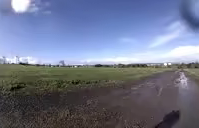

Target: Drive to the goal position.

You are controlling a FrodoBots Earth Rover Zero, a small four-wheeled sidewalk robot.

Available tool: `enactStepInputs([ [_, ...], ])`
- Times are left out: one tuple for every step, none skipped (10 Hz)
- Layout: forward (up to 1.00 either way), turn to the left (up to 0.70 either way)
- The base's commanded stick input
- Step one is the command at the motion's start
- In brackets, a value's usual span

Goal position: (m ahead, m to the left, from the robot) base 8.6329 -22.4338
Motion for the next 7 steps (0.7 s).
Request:
enactStepInputs([
  [0.70, -0.21],
  [0.70, -0.29],
  [0.70, -0.35],
  [0.70, -0.35],
  [0.70, -0.35],
  [0.70, -0.35],
  [0.70, -0.35],
])
